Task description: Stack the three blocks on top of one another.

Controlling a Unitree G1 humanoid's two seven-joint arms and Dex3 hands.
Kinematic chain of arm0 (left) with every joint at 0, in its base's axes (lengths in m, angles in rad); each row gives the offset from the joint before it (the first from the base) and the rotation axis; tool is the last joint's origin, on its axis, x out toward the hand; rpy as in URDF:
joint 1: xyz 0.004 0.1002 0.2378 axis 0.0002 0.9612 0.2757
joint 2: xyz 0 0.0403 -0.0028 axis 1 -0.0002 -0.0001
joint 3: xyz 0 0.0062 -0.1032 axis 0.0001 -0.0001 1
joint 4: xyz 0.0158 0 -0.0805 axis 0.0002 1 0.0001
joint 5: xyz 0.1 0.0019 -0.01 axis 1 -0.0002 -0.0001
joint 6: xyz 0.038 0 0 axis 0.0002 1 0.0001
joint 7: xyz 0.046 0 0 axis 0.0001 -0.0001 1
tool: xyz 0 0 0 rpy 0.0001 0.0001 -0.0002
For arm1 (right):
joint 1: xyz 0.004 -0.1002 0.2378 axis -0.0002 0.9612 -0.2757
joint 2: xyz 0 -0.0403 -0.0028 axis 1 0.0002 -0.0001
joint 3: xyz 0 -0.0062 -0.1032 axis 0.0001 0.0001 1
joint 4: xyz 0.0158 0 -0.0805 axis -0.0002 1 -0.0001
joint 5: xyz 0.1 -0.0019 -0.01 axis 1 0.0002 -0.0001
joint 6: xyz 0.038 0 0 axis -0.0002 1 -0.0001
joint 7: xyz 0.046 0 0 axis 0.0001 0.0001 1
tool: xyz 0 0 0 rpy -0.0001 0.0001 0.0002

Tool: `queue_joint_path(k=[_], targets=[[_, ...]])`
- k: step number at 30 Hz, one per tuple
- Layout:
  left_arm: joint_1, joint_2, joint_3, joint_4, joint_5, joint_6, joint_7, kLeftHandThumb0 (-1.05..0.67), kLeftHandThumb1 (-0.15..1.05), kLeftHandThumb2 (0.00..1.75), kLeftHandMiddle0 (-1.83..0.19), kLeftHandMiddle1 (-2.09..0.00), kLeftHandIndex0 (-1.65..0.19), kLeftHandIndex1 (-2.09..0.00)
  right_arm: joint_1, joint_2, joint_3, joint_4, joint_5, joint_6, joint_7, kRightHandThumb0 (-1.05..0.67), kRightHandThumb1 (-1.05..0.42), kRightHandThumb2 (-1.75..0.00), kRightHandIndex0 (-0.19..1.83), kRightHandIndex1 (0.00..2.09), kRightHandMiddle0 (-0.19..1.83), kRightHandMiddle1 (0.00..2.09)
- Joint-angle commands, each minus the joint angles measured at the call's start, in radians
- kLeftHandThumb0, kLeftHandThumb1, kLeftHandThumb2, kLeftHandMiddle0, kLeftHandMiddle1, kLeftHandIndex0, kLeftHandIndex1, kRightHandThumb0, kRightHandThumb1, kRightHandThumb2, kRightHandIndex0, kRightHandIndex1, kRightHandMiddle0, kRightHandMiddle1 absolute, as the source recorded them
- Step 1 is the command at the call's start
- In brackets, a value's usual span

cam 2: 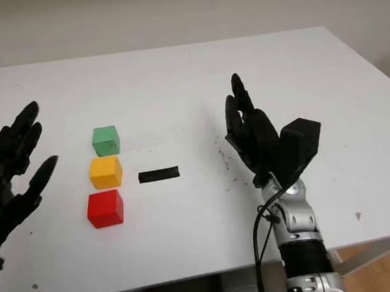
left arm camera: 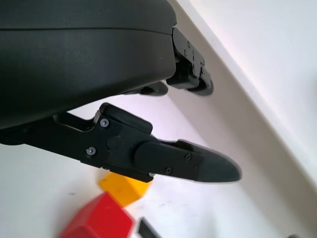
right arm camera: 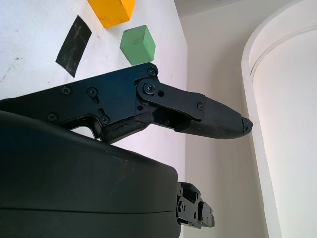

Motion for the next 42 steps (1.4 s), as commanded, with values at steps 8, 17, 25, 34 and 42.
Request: queue_joint_path(k=[8, 17, 25, 34, 42], targets=[[0.021, 0.239, -0.032, -0.134, 0.139, 0.210, -0.281, -0.67, 0.84, 0.04, -0.14, -0.03, -0.45, -0.09, -0.037, -0.024, 0.006, -0.002, -0.017, -0.003, 0.015, -0.73, -1.05, -0.71, -0.19, 0.00, -0.19, 0.00], [0.001, 0.245, -0.135, -0.115, 0.251, 0.271, -0.308, -0.70, 0.86, 0.06, -0.12, -0.05, -0.42, -0.06, -0.074, -0.029, 0.001, -0.017, -0.028, 0.008, 0.004, -0.76, -1.05, -0.68, -0.19, 0.00, -0.19, 0.00], [0.013, 0.209, -0.246, -0.064, 0.428, 0.233, -0.228, -0.69, 0.84, 0.05, -0.10, -0.05, -0.37, -0.04, -0.074, -0.032, 0.003, -0.006, -0.022, -0.003, 0.024, -0.75, -1.05, -0.69, -0.19, 0.00, -0.19, 0.00], [-0.021, 0.153, -0.344, -0.020, 0.644, 0.246, -0.219, -0.70, 0.83, 0.05, -0.07, -0.05, -0.41, -0.06, -0.067, -0.033, 0.003, -0.008, -0.032, -0.005, 0.028, -0.75, -1.05, -0.70, -0.19, 0.00, -0.19, 0.00], [-0.026, 0.110, -0.349, -0.002, 0.687, 0.195, -0.212, -0.68, 0.83, 0.05, -0.10, -0.06, -0.55, -0.14, -0.067, -0.031, -0.001, -0.011, -0.026, -0.002, 0.029, -0.74, -1.05, -0.71, -0.19, 0.00, -0.19, 0.00]])
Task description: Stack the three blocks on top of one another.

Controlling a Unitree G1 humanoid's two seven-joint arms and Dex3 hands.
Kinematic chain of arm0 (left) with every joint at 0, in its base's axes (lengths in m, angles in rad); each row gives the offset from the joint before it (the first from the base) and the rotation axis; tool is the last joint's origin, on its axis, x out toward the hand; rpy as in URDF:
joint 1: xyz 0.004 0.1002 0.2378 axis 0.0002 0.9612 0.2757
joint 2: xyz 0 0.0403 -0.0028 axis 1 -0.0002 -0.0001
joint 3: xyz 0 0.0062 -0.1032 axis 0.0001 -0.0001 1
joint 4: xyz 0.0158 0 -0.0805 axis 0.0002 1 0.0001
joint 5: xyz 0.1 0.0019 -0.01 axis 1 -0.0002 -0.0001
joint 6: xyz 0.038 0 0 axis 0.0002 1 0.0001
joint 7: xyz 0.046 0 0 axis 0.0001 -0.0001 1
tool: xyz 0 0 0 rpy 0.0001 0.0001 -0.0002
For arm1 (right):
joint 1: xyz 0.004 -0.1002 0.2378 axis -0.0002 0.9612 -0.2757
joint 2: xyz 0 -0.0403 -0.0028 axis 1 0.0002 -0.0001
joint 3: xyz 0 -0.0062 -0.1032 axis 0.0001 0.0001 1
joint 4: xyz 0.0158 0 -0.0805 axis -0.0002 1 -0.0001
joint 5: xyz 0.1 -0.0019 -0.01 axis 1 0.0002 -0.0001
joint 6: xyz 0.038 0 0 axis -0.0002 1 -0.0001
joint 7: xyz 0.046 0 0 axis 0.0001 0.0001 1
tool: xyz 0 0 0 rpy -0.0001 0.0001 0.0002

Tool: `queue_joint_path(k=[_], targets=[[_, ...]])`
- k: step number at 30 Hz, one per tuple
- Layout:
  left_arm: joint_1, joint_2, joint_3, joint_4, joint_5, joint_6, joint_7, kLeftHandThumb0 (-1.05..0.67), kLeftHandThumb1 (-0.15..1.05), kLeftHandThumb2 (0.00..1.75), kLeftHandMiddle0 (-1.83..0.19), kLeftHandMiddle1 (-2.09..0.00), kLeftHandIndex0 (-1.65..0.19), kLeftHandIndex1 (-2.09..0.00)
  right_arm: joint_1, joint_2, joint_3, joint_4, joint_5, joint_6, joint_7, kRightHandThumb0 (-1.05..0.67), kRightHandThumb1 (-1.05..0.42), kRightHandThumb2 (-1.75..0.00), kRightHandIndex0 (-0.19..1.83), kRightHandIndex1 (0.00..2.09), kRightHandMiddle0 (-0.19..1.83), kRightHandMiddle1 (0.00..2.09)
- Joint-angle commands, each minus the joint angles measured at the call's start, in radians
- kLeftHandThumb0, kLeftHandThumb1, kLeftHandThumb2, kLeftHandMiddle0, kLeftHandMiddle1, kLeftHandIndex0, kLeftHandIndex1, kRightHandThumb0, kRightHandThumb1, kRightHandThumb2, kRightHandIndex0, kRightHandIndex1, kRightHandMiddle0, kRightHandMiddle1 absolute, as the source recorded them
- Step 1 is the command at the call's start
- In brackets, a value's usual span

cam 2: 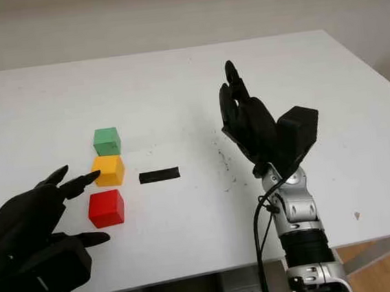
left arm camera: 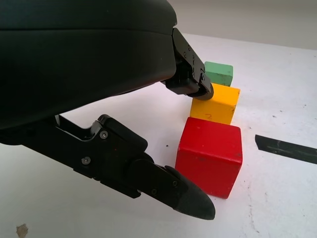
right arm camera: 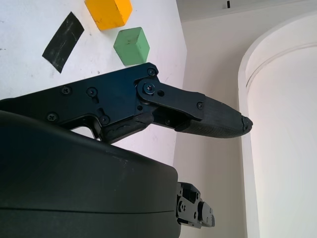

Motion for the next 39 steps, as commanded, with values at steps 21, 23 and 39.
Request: queue_joint_path(k=[21, 23, 39], targets=[[-0.008, -0.094, 0.002, 0.021, 0.065, -0.059, 0.011, -0.63, 0.82, 0.05, -0.09, -0.05, -0.32, -1.09, -0.007, -0.005, -0.006, -0.022, 0.015, 0.014, -0.012, -0.75, -1.05, -0.69, -0.19, 0.00, -0.19, 0.00], [-0.007, -0.099, 0.001, 0.022, 0.074, -0.063, 0.018, -0.63, 0.82, 0.05, -0.09, -0.05, -0.29, -1.11, -0.007, -0.006, -0.005, -0.021, 0.016, 0.014, -0.010, -0.75, -1.05, -0.69, -0.19, 0.00, -0.19, 0.00], [-0.006, -0.117, -0.014, 0.076, 0.172, -0.113, 0.067, -0.65, 0.82, 0.06, -0.03, -0.06, -0.46, -0.47, -0.004, -0.012, -0.006, -0.023, 0.014, 0.009, 0.002, -0.75, -1.05, -0.71, -0.19, 0.00, -0.19, 0.00]])
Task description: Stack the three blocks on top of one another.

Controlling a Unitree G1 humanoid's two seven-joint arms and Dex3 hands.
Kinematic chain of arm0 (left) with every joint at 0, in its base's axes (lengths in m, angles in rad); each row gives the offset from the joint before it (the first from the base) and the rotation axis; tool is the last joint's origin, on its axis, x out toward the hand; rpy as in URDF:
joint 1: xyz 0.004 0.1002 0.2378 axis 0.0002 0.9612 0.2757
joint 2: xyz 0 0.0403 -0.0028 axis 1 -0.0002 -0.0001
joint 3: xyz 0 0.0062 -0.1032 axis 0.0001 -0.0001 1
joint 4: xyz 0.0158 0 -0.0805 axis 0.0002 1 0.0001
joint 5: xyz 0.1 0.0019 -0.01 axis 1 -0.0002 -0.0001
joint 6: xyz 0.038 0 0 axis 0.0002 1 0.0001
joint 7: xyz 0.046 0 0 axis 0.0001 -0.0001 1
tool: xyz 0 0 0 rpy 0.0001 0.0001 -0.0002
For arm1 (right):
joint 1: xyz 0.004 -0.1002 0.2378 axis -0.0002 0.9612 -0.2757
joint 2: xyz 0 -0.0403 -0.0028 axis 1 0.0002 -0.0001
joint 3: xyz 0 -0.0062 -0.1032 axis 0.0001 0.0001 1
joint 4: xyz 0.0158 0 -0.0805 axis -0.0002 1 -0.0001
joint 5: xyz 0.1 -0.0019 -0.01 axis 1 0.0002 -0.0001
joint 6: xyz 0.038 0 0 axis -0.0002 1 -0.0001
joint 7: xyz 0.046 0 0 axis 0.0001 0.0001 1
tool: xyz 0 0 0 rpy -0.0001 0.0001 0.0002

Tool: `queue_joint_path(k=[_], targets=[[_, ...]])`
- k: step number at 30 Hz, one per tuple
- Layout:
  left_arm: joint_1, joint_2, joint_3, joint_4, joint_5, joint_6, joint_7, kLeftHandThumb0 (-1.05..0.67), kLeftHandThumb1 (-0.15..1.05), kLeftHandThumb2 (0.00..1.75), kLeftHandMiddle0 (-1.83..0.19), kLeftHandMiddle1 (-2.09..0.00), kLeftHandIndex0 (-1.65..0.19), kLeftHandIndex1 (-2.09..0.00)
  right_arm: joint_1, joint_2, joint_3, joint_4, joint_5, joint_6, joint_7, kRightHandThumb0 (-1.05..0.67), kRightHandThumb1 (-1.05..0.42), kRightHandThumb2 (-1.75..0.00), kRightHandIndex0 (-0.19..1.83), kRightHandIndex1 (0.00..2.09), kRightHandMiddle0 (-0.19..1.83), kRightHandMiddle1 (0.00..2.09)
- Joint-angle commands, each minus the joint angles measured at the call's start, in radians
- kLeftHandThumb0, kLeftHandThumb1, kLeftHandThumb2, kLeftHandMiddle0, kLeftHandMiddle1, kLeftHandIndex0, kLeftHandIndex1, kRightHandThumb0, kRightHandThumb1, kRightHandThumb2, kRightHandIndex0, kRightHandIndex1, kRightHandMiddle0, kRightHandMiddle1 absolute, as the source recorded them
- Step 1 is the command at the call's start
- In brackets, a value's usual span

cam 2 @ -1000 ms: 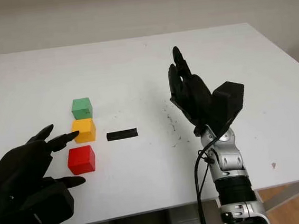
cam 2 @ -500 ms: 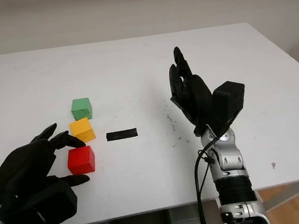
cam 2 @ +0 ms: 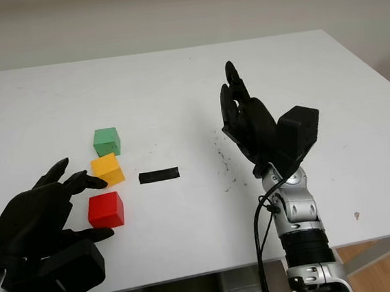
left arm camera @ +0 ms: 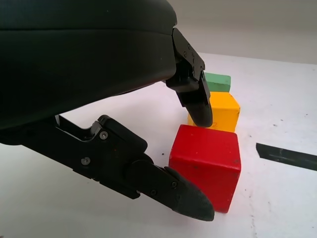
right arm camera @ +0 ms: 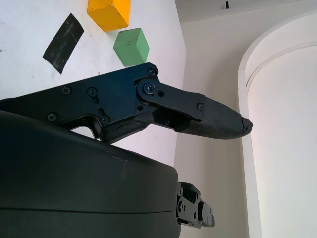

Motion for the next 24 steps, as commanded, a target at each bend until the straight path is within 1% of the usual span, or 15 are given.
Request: queue_joint_path(k=[1, 10, 13, 15, 18, 20, 24], targets=[[-0.007, -0.005, -0.008, 0.012, 0.017, -0.009, 0.007, -0.65, 0.83, 0.06, -0.04, -0.06, -0.47, -0.47, -0.004, -0.010, -0.006, -0.022, 0.006, -0.001, 0.000, -0.75, -1.05, -0.71, -0.19, 0.00, -0.19, 0.00], [-0.008, -0.021, -0.024, 0.042, 0.071, -0.031, 0.016, -0.61, 0.84, 0.06, -0.08, -0.07, -0.52, -0.51, -0.001, -0.009, -0.009, -0.025, 0.011, 0.001, 0.000, -0.75, -1.05, -0.69, -0.19, 0.00, -0.19, 0.00], [-0.007, -0.030, -0.025, 0.045, 0.060, -0.040, 0.021, -0.57, 0.87, 0.06, -0.12, -0.06, -0.47, -0.77, -0.002, -0.011, -0.009, -0.022, 0.012, -0.002, 0.002, -0.75, -1.05, -0.70, -0.19, 0.00, -0.19, 0.00], [-0.005, -0.036, -0.020, 0.045, 0.036, -0.053, 0.027, -0.52, 0.88, 0.06, -0.14, -0.06, -0.43, -1.06, -0.002, -0.010, -0.010, -0.021, 0.014, -0.002, 0.004, -0.75, -1.05, -0.70, -0.19, 0.00, -0.19, 0.00], [0.000, -0.035, -0.013, 0.049, 0.003, -0.083, 0.053, -0.47, 0.90, 0.06, -0.19, -0.06, -0.40, -1.28, -0.001, -0.010, -0.010, -0.021, 0.018, -0.002, 0.006, -0.75, -1.05, -0.70, -0.19, 0.00, -0.19, 0.00], [0.003, -0.038, -0.006, 0.051, -0.029, -0.106, 0.075, -0.43, 0.92, 0.06, -0.23, -0.06, -0.33, -1.48, -0.001, -0.011, -0.009, -0.020, 0.018, -0.002, 0.006, -0.74, -1.05, -0.71, -0.19, 0.00, -0.19, 0.00], [0.011, -0.061, 0.009, 0.066, -0.120, -0.164, 0.156, -0.39, 0.93, 0.06, -0.27, -0.07, -0.31, -1.50, -0.001, -0.009, -0.009, -0.021, 0.020, 0.005, 0.001, -0.74, -1.05, -0.70, -0.19, 0.00, -0.19, 0.00]])
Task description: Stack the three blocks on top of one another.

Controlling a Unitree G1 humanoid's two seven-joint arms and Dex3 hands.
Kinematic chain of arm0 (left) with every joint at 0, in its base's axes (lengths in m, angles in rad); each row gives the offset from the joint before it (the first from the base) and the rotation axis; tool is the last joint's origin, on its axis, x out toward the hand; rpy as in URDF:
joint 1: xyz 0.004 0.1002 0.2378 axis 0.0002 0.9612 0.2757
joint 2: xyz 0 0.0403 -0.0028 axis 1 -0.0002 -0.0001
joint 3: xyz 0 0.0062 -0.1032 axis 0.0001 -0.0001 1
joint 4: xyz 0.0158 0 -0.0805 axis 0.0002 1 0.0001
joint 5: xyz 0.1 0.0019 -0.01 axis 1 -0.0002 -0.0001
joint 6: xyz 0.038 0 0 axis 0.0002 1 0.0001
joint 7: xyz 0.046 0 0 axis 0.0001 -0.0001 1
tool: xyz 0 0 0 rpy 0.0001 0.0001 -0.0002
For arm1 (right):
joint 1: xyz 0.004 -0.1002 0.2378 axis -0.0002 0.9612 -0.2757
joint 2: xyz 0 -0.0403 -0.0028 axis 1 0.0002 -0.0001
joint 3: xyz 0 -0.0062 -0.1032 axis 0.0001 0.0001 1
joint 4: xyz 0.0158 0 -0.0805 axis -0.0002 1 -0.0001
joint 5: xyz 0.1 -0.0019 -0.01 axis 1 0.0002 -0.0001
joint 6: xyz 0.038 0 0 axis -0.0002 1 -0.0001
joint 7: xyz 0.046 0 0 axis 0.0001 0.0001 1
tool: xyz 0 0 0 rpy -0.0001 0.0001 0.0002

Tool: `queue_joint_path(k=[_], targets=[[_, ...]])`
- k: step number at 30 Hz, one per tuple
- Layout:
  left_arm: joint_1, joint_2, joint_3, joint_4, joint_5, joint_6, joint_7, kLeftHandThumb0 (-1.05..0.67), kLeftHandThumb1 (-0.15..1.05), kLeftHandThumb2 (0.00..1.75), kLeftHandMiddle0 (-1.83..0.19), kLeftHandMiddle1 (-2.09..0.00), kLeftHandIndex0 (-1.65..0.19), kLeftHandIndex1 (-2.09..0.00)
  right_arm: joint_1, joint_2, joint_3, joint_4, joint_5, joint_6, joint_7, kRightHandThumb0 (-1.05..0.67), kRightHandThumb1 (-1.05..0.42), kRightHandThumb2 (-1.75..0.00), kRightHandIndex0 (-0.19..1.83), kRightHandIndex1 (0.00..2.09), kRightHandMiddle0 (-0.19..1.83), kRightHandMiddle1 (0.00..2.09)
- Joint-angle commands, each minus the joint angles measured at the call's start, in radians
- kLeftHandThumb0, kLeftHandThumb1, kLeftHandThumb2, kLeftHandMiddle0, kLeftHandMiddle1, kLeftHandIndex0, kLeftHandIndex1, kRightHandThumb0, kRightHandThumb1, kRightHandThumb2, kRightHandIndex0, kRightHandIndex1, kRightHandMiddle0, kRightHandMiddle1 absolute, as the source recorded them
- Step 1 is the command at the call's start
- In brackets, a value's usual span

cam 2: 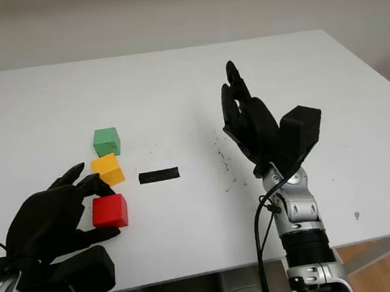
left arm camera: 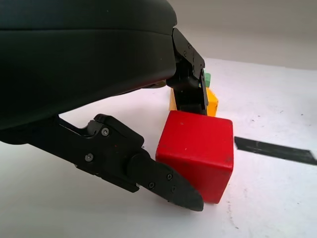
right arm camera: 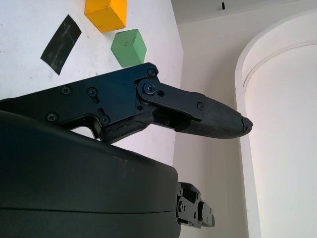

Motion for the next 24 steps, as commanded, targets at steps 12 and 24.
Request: queue_joint_path(k=[12, 24], targets=[[-0.006, -0.040, 0.062, -0.055, -0.244, -0.077, 0.059, -0.38, 1.04, 0.16, -0.25, -0.04, -0.18, -1.44, 0.001, -0.006, 0.005, -0.022, -0.006, 0.004, -0.008, -0.75, -1.05, -0.69, -0.19, 0.00, -0.19, 0.00], [-0.220, 0.105, 0.150, -0.103, -0.265, -0.096, -0.054, -0.36, 1.05, 0.14, -0.28, -0.07, -0.33, -1.45, -0.007, 0.003, 0.013, -0.007, -0.018, -0.016, -0.005, -0.74, -1.05, -0.69, -0.19, 0.00, -0.19, 0.00]])
